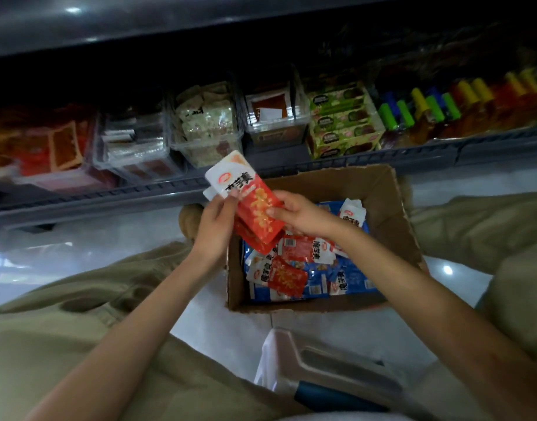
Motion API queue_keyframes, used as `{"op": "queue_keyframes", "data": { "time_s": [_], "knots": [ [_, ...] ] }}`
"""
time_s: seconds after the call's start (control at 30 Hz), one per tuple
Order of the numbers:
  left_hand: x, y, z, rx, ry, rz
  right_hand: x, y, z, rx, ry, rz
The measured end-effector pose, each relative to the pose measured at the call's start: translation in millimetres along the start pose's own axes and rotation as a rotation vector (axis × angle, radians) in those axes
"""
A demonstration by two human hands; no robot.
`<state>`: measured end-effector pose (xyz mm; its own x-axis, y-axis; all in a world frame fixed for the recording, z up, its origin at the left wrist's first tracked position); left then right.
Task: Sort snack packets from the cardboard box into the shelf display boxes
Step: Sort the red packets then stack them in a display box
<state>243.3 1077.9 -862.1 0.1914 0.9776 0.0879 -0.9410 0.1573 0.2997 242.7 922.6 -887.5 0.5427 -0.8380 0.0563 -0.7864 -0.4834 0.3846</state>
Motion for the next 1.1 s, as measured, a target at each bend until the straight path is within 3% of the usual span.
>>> {"op": "queue_keyframes", "data": {
  "time_s": [0.1,0.37,0.47,0.6,0.7,0.83,1.1],
  "knots": [
    [-7,3,21,-0.117,-0.017,0.004,-10,12,-12,0.024,-0.080,0.023],
    [-16,10,62,-0.287,-0.111,0.035,13,37,-52,0.140,0.403,0.177],
    [-19,9,89,-0.398,-0.118,0.054,27,44,-64,0.200,0.287,0.313],
    [-30,10,119,-0.539,-0.049,0.033,33,53,-83,0.215,-0.001,0.188],
    [-43,9,137,-0.541,0.042,0.062,40,65,-108,0.278,0.146,0.161],
    [-54,-4,157,-0.434,0.218,0.107,58,78,-138,0.337,0.129,0.130],
    [-91,-20,187,-0.520,0.271,0.150,95,102,-170,0.229,0.221,0.082]
  ]
}}
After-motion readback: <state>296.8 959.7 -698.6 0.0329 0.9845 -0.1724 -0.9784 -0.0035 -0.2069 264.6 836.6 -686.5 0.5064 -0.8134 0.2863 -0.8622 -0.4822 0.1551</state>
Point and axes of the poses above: each hand's wrist, its own y-axis away from the middle knuckle, its own x-axis out of the back of the hand, z = x × y, the point moved 4 cm from there along -y, towards the middle knuckle, and after that the axes turned 7 degrees about -z, right-handed, at the moved point
